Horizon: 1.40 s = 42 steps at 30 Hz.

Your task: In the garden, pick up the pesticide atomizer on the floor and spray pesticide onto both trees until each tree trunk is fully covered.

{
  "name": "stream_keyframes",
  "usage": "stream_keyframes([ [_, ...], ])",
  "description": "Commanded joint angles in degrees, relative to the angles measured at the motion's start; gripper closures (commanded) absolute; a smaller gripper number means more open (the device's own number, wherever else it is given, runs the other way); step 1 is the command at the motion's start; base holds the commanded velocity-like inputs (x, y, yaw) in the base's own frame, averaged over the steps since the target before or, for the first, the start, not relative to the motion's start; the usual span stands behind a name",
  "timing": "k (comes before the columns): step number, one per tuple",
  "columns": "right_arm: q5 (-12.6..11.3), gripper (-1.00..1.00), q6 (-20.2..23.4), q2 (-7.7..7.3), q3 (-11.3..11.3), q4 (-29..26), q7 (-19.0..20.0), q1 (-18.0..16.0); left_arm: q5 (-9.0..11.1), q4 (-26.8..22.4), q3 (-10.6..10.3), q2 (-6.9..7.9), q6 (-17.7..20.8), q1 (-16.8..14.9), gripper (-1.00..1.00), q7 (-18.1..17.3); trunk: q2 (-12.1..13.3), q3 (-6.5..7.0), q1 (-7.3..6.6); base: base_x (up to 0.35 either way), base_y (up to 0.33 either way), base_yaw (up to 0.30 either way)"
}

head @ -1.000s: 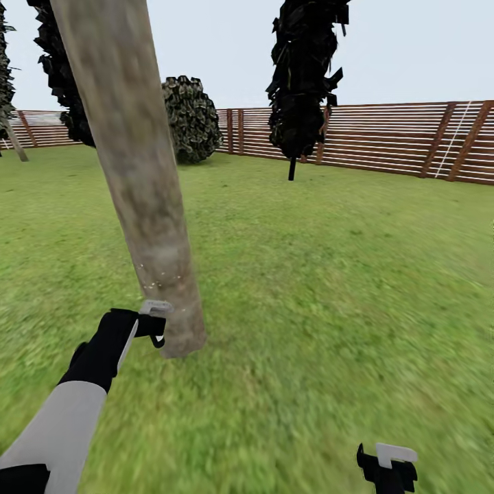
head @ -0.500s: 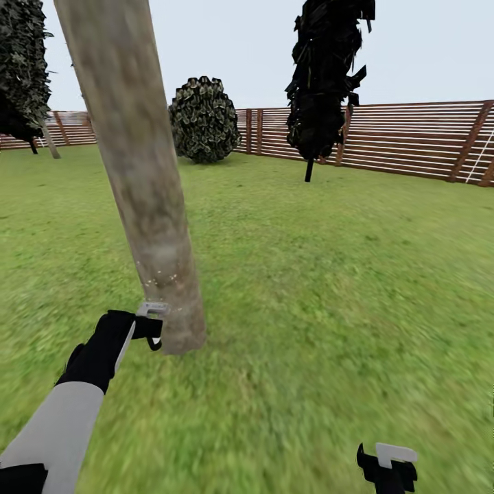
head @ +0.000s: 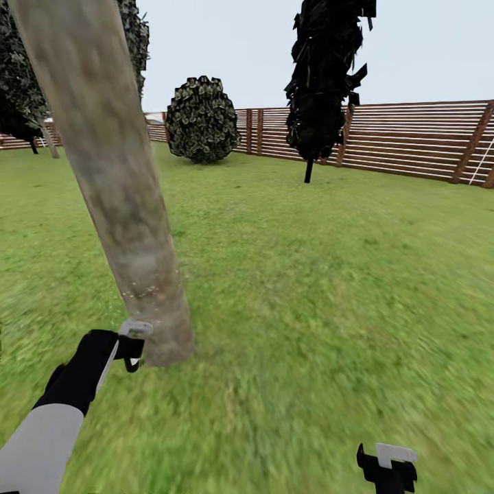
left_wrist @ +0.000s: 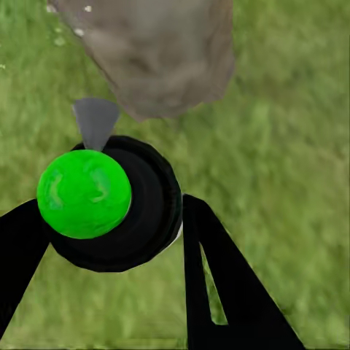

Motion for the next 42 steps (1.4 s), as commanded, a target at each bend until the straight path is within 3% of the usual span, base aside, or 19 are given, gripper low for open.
stream_keyframes([
  [1,0.0,-1.0,0.0,0.0,0.0,0.02,0.0,-0.01,0.57,-0.01,0.28,0.36,-0.01,0.72,1.0,0.69,0.0,0.01,0.0,0.024,-0.07,0.221],
  [4,0.0,-1.0,0.0,0.0,0.0,0.04,0.0,0.0,0.57,-0.01,0.31,0.12,-0.09,1.36,1.0,1.84,0.0,0.01,0.0,0.009,-0.025,0.257],
  [10,0.0,-1.0,0.0,0.0,0.0,0.04,0.0,0.01,0.52,-0.01,0.21,-3.26,-0.14,1.49,1.0,2.21,0.0,0.01,0.0,0.001,-0.002,0.258],
  [13,0.0,-1.0,0.0,0.0,0.0,0.01,0.0,0.01,0.5,-0.01,0.6,-2.39,-0.11,1.49,1.0,2.22,0.0,0.01,0.0,0.0,0.0,0.057],
  [17,0.0,-1.0,0.0,0.0,0.0,0.0,0.0,0.0,0.53,-0.01,0.67,-0.05,-0.07,1.49,1.0,2.47,0.0,0.01,0.0,0.0,0.0,0.008],
  [19,0.0,-1.0,0.0,0.0,0.0,0.0,0.0,0.0,0.6,0.0,0.61,0.24,-0.04,1.49,1.0,2.51,0.0,0.01,0.0,0.0,0.0,0.001],
  [23,0.0,-1.0,0.0,-0.02,0.0,-0.04,0.0,0.01,0.87,0.04,0.33,-0.74,-0.01,1.49,1.0,2.52,0.0,0.01,0.0,0.0,0.0,0.0],
  [25,0.0,-1.0,0.0,-0.01,0.0,-0.05,0.0,0.02,0.71,1.07,0.28,-2.84,-0.1,1.56,1.0,2.57,0.0,0.01,0.0,0.0,0.0,0.0],
  [27,0.0,-1.0,0.0,0.0,0.0,-0.05,0.0,0.02,0.57,2.99,0.2,-3.89,-0.25,1.57,1.0,2.58,0.0,0.01,0.0,0.0,0.0,0.0],
  [32,0.0,-1.0,0.0,0.0,0.0,-0.05,0.0,0.01,0.61,6.4,1.26,-2.9,-1.4,2.44,1.0,2.56,0.0,0.01,0.0,0.0,0.0,0.0],
  [35,0.0,-1.0,-0.03,0.0,0.0,-0.05,0.0,0.0,0.59,7.47,1.59,-2.6,-6.64,3.13,1.0,3.83,0.0,0.01,0.0,0.002,0.0,0.048],
  [42,0.0,-1.0,-0.07,0.04,0.0,-0.05,-0.07,-0.01,1.23,7.54,2.08,-3.58,-8.32,3.25,1.0,6.16,0.0,0.01,0.0,0.177,-0.101,0.179],
])
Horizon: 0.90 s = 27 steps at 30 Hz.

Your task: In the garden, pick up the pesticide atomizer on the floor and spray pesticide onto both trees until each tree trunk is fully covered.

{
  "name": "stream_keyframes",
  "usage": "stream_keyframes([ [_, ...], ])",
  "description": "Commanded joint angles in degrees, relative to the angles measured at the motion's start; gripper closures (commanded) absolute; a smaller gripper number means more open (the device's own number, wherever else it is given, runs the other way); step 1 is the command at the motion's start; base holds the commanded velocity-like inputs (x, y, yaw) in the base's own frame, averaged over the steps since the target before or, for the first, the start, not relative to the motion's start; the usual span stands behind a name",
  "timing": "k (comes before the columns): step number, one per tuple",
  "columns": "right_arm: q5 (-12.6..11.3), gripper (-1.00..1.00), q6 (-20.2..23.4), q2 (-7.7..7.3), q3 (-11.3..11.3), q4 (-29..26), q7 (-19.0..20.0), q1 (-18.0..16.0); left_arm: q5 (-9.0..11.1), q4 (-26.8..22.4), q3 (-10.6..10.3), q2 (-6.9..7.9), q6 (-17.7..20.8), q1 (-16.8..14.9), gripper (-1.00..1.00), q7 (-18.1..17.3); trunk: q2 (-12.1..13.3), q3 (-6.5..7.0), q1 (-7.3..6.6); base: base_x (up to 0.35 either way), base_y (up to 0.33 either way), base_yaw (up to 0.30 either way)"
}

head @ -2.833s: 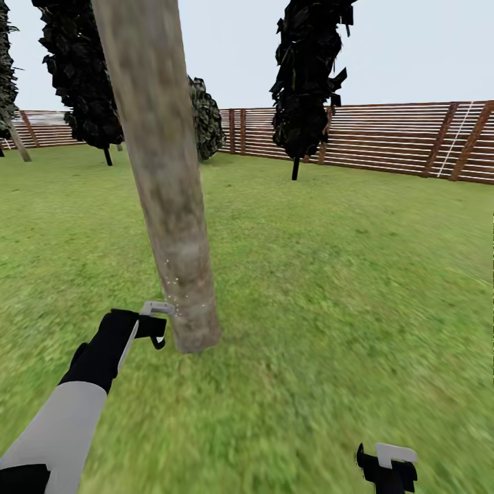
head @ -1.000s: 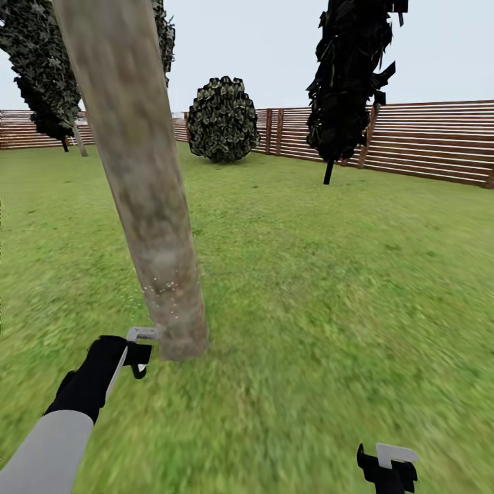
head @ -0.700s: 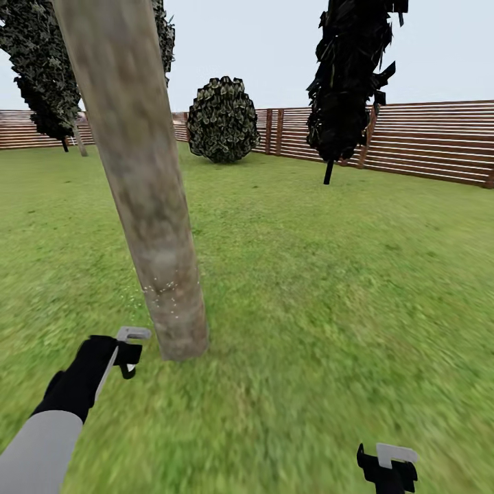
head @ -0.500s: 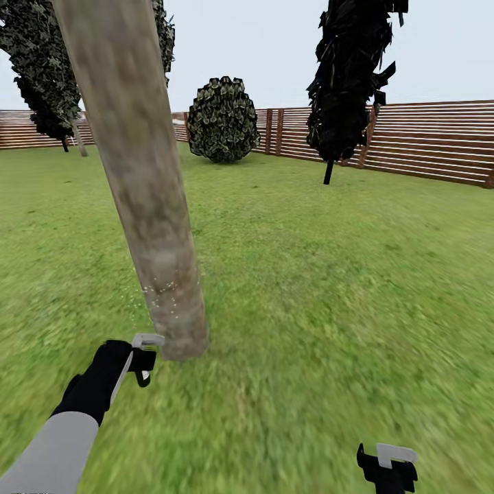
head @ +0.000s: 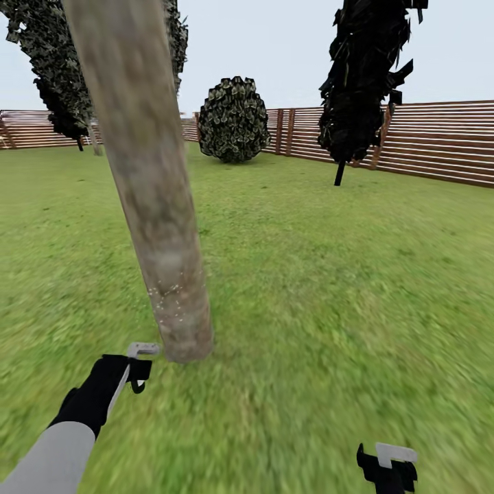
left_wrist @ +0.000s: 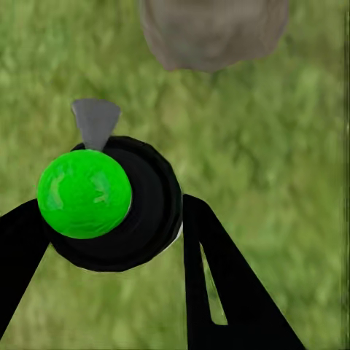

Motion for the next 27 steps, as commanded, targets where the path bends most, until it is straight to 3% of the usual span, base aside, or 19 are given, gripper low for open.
stream_keyframes([
  [1,-0.02,-1.0,0.01,-0.02,0.0,0.0,-0.01,0.0,-0.01,-0.04,0.02,-0.26,-0.03,0.0,1.0,-0.02,0.0,0.0,0.0,0.204,-0.2,0.024],
  [3,-0.01,-1.0,0.06,-0.01,0.0,0.0,-0.01,0.03,0.05,-0.09,0.03,-1.31,-0.11,0.0,1.0,-0.04,0.0,0.0,0.0,0.099,-0.246,0.008],
  [9,0.0,-1.0,0.07,-0.01,0.0,0.0,-0.02,0.0,0.06,-0.19,0.03,-2.65,-0.14,0.0,1.0,-0.05,0.0,0.0,0.0,0.013,-0.274,0.001],
  [16,0.0,-1.0,0.07,0.01,0.0,0.0,-0.02,0.0,-0.01,-0.25,0.18,-2.92,-0.15,0.0,1.0,-0.05,0.0,0.0,0.0,0.101,-0.272,0.0],
  [21,0.0,-1.0,0.07,0.05,0.0,0.0,-0.02,0.0,1.0,-0.54,3.59,-2.85,-0.28,0.0,1.0,-0.05,0.0,0.0,0.0,0.126,-0.262,0.0],
  [27,0.0,-1.0,0.07,0.05,0.0,0.0,-0.02,-0.01,1.2,-0.48,3.74,-2.92,-0.41,0.0,1.0,-0.04,0.0,0.0,0.0,0.013,-0.275,0.134],
])
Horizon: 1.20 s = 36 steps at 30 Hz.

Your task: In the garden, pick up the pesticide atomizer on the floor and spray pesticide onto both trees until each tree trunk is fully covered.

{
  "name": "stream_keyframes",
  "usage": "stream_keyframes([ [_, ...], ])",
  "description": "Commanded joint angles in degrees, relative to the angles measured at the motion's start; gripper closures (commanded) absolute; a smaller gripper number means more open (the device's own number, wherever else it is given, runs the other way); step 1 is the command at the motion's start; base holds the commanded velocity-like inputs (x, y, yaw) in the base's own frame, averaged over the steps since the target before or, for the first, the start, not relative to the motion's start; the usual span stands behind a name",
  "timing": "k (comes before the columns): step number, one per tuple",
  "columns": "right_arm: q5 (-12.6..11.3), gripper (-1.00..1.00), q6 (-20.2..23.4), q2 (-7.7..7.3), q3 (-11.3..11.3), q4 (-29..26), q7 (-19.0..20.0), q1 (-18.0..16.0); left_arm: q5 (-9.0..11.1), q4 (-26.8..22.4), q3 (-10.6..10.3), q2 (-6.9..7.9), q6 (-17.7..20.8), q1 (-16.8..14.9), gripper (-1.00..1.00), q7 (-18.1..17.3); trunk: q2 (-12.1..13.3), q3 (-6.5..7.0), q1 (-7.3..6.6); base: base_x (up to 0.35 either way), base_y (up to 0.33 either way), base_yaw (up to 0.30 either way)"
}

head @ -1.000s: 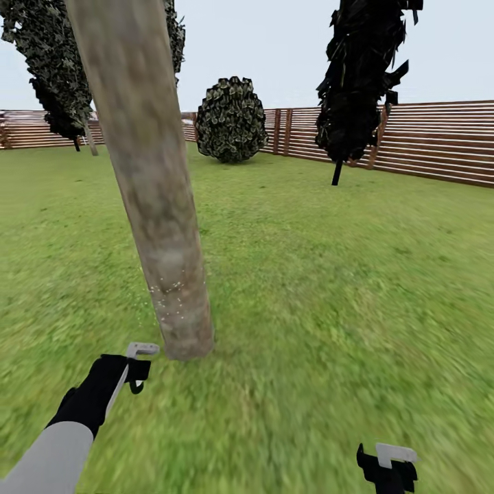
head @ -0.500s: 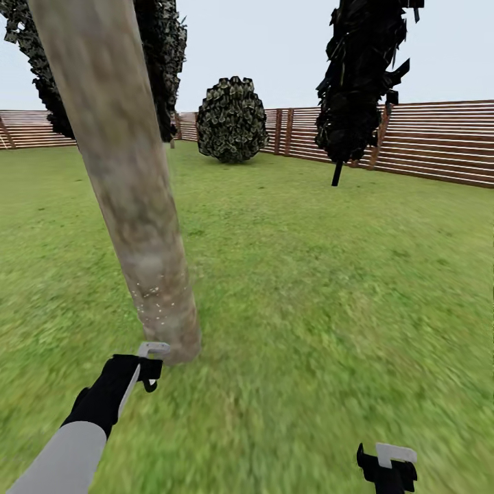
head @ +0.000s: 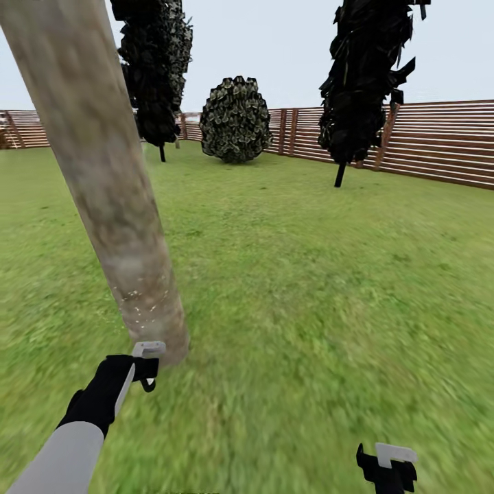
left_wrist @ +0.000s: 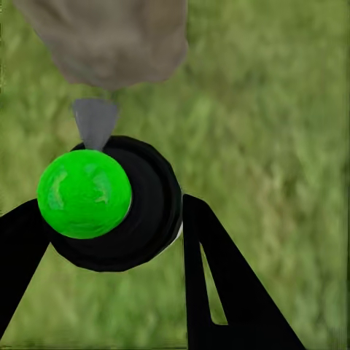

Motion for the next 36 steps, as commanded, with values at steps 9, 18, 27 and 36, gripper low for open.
stream_keyframes([
  [9,0.0,-1.0,0.0,0.0,0.0,0.0,0.0,0.03,-0.58,-0.19,-0.27,0.08,0.0,0.0,1.0,1.9,0.0,0.0,0.0,0.0,-0.276,0.273],
  [18,0.0,-1.0,-0.05,-0.09,0.0,0.0,0.0,0.04,-0.61,-0.13,-0.26,0.07,0.0,0.0,1.0,3.06,0.0,0.0,0.0,0.0,-0.276,0.053],
  [27,0.0,-1.0,-0.01,0.0,0.0,0.0,0.0,0.04,-0.71,-0.21,0.21,0.58,0.0,0.0,1.0,3.15,0.0,0.0,0.0,0.077,-0.276,0.082],
  [36,0.0,-1.0,0.0,0.0,0.0,0.0,0.0,0.03,0.03,0.35,0.18,0.18,0.01,0.0,1.0,8.94,0.0,0.0,0.0,0.14,-0.269,0.271],
])
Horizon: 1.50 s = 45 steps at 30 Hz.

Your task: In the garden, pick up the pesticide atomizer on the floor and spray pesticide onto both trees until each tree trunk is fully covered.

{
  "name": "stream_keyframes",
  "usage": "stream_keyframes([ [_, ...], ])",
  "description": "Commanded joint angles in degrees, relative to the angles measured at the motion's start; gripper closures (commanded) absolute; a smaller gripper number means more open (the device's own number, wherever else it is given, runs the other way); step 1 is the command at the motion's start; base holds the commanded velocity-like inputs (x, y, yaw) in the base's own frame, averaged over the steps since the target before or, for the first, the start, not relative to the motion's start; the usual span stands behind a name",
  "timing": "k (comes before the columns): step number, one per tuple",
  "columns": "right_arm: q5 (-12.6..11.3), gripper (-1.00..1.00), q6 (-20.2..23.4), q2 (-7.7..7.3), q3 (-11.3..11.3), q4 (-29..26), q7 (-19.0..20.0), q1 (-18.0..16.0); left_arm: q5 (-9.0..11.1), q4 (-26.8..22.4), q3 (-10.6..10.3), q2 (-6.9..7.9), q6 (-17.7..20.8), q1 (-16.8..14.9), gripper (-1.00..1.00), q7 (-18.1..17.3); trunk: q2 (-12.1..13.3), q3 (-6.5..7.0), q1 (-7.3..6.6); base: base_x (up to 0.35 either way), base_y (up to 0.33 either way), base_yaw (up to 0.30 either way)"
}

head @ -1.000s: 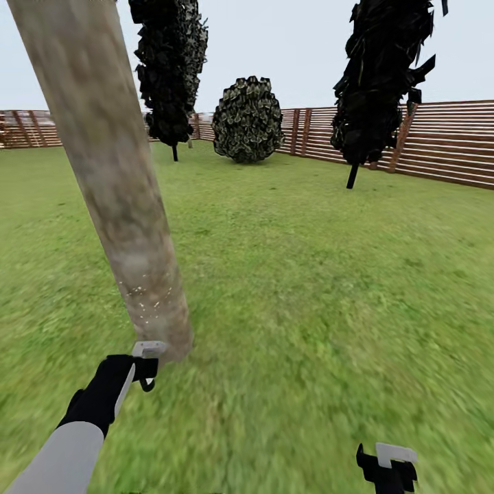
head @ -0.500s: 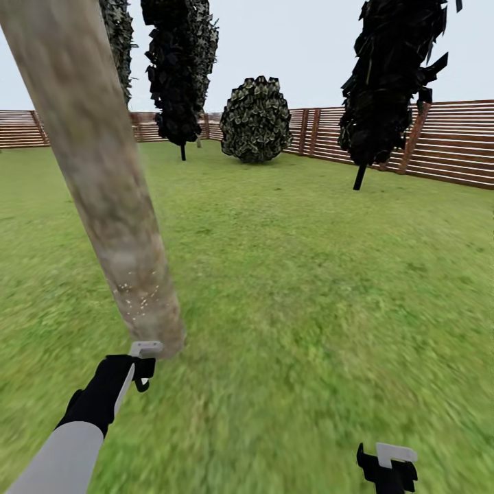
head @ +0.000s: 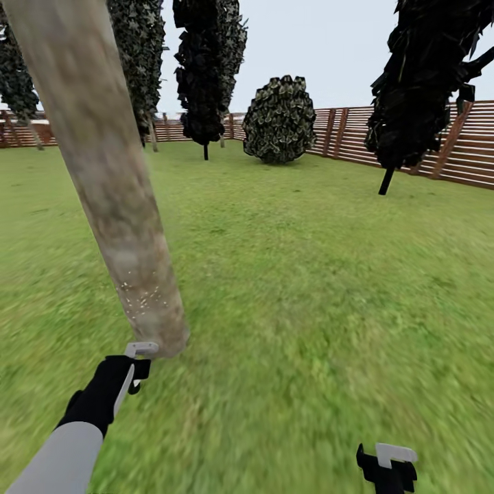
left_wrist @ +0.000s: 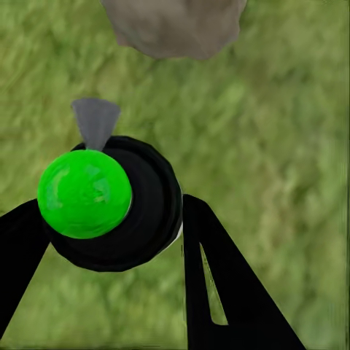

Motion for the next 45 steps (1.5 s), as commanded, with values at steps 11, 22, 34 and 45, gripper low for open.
stream_keyframes([
  [11,0.0,-1.0,0.0,0.0,0.0,0.0,0.0,-0.01,0.01,0.08,0.12,-0.18,0.23,-0.01,1.0,-0.15,0.0,0.0,0.0,0.162,-0.245,0.036],
  [22,0.0,-1.0,0.0,0.0,0.0,0.0,0.0,-0.02,0.01,0.06,0.34,-0.14,0.25,-0.01,1.0,-0.15,0.0,0.0,0.0,0.047,-0.27,0.166],
  [34,0.0,-1.0,-0.01,0.0,0.0,0.0,0.0,0.0,-0.05,-0.03,0.41,-0.01,0.16,-0.01,1.0,-0.01,0.0,0.0,0.0,0.191,-0.235,0.128],
  [45,0.0,-1.0,0.0,-0.05,0.0,-0.09,0.0,0.0,0.01,-7.06,-0.16,0.08,7.95,-6.85,1.0,0.0,0.0,0.0,0.0,-0.019,-0.097,0.217],
])
